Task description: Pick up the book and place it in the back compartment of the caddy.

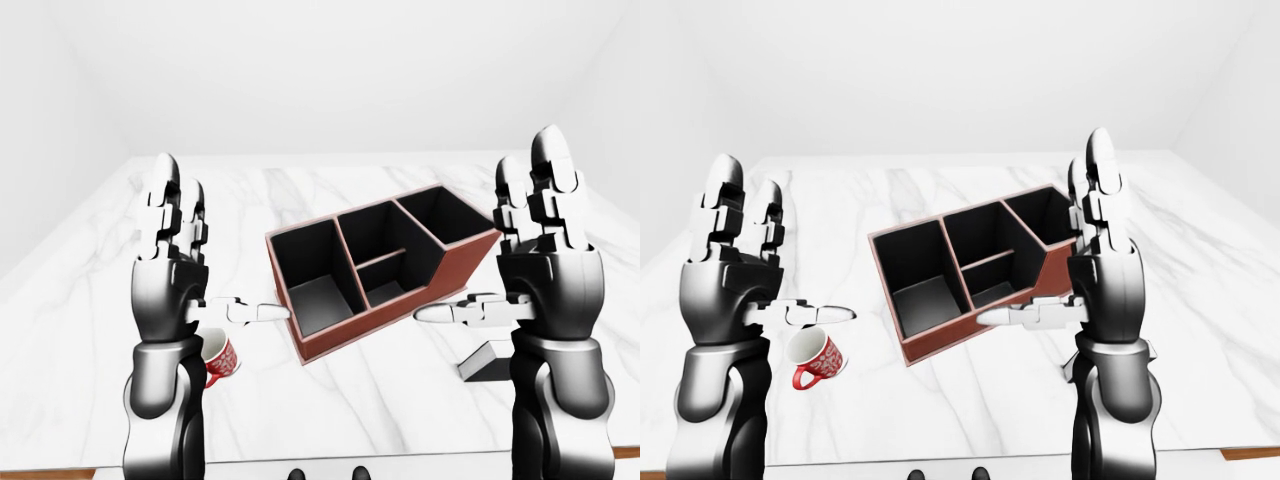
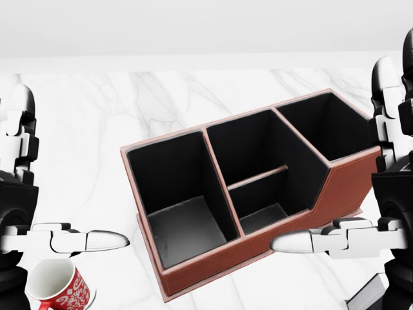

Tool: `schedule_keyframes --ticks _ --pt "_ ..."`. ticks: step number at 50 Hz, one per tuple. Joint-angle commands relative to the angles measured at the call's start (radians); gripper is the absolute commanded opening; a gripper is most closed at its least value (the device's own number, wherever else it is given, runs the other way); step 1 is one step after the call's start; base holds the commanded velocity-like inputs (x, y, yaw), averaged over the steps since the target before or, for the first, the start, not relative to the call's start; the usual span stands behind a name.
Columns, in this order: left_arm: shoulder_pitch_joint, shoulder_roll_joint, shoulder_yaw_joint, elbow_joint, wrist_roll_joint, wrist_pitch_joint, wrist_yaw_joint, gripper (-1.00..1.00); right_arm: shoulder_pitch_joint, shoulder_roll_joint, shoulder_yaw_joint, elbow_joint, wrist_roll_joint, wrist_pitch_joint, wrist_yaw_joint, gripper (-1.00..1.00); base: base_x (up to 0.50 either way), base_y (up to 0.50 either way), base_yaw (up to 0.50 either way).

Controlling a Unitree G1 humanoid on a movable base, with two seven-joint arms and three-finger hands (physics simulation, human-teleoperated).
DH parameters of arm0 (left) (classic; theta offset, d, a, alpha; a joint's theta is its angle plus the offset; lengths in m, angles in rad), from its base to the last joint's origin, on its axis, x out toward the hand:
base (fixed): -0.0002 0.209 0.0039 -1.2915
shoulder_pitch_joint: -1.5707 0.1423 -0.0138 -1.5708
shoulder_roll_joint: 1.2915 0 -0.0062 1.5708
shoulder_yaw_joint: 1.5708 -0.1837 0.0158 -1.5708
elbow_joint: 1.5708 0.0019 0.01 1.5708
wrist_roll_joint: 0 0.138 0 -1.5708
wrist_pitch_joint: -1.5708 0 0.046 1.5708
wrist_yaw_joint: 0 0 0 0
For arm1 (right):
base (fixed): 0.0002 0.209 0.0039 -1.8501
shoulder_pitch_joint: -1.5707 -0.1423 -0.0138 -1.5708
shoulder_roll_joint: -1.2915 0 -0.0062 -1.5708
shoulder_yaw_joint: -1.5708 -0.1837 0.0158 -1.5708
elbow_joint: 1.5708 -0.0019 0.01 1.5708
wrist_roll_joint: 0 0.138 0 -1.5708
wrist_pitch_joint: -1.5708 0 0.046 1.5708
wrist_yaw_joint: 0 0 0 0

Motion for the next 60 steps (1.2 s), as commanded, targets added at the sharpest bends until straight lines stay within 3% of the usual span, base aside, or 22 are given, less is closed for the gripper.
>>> schedule_keyframes --ticks 1,22,23,24,60 --pt "-0.002 0.001 0.004 -0.005 -0.002 0.0 0.0 1.0 -0.005 -0.01 0.008 -0.005 -0.049 0.0 -0.002 1.0 0.0 0.0 0.0" --pt "-0.009 0.004 0.01 -0.012 -0.008 0.0 0.004 1.0 -0.034 -0.055 -0.031 -0.02 -0.259 0.0 0.119 1.0 0.0 0.0 0.0" --pt "-0.004 0.004 0.008 -0.016 -0.009 0.0 0.001 1.0 -0.056 -0.111 -0.064 -0.087 -0.293 0.0 0.177 1.0 0.0 0.0 0.0" --pt "-0.003 0.003 0.007 -0.015 -0.008 0.0 0.001 1.0 -0.063 -0.111 -0.07 -0.09 -0.304 0.0 0.191 1.0 0.0 0.0 0.0" --pt "-0.005 0.002 0.005 -0.007 -0.004 0.0 0.0 1.0 -0.091 -0.161 -0.164 -0.129 -0.442 0.0 0.365 1.0 0.0 0.0 0.0"
